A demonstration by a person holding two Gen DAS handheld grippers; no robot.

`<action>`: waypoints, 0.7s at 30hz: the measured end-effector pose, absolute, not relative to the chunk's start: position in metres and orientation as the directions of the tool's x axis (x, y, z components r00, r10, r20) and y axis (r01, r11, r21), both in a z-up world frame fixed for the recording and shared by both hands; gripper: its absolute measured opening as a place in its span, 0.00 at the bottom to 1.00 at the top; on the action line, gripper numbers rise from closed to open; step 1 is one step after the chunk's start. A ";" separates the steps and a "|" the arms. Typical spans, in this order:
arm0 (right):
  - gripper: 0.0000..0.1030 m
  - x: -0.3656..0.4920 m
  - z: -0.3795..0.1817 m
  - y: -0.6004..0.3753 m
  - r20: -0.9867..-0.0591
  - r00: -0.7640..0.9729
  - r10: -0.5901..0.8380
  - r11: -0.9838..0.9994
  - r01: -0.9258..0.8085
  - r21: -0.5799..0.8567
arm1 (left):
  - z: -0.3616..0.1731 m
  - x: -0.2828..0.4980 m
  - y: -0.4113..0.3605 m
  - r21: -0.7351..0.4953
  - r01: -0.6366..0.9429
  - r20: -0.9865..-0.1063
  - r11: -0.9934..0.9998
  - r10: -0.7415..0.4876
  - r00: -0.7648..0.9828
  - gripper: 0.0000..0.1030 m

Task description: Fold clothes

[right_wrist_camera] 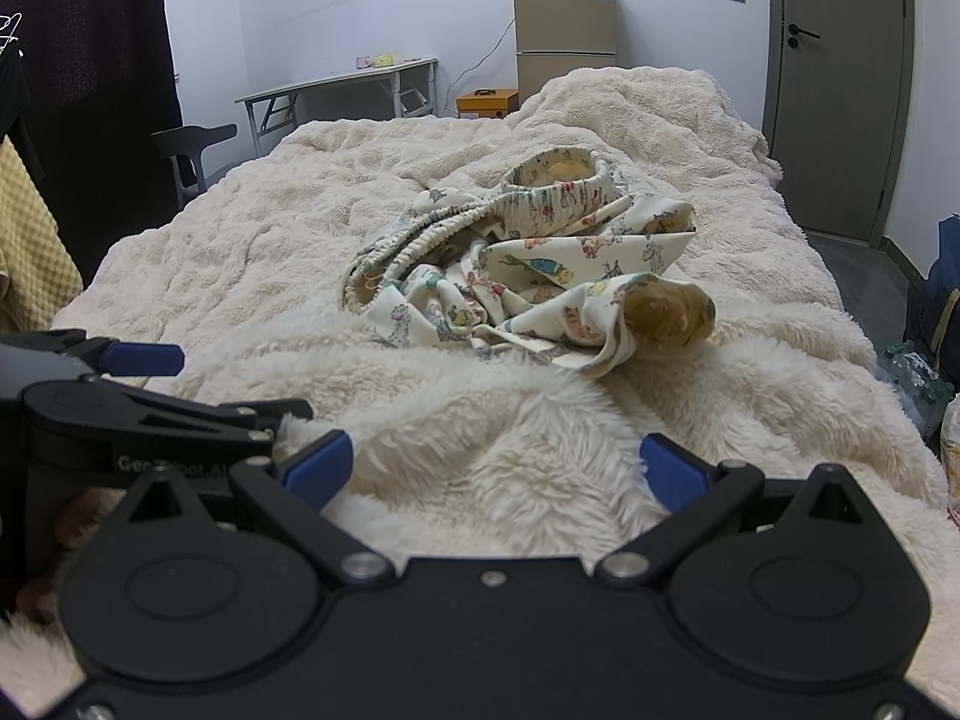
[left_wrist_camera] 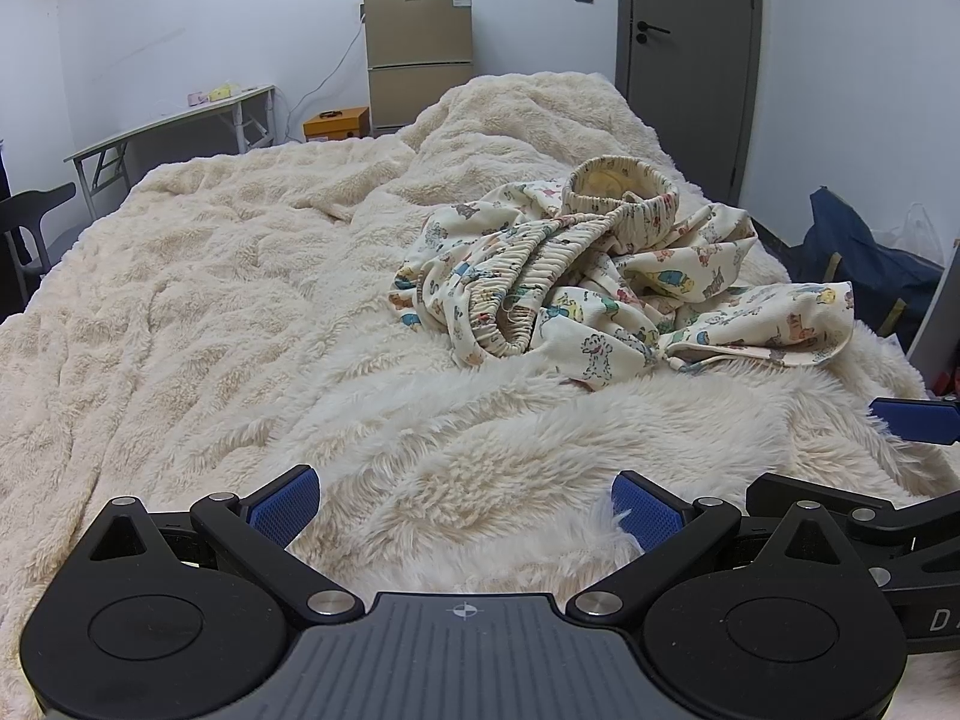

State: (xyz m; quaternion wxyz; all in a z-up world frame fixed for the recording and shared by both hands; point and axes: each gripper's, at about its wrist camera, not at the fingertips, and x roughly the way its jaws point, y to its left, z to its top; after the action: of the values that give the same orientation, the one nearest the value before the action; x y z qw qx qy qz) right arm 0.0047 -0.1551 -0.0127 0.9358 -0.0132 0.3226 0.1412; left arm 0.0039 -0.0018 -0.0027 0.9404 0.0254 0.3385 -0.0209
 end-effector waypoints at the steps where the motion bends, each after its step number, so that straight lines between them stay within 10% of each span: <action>1: 1.00 0.005 -0.013 -0.155 -0.608 0.752 0.256 0.960 -0.273 0.066 | -0.003 0.004 -0.002 0.033 0.056 -0.638 0.998 -0.022 0.770 1.00; 21: 1.00 0.004 -0.013 -0.155 -0.609 0.751 0.255 0.960 -0.273 0.066 | -0.004 0.004 -0.001 0.030 0.056 -0.637 0.998 -0.024 0.771 1.00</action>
State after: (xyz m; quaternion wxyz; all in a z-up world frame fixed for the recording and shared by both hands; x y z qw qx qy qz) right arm 0.0041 -0.1546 -0.0127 0.9356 -0.0137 0.3235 0.1410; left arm 0.0040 -0.0006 -0.0039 0.9406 0.0237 0.3379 -0.0214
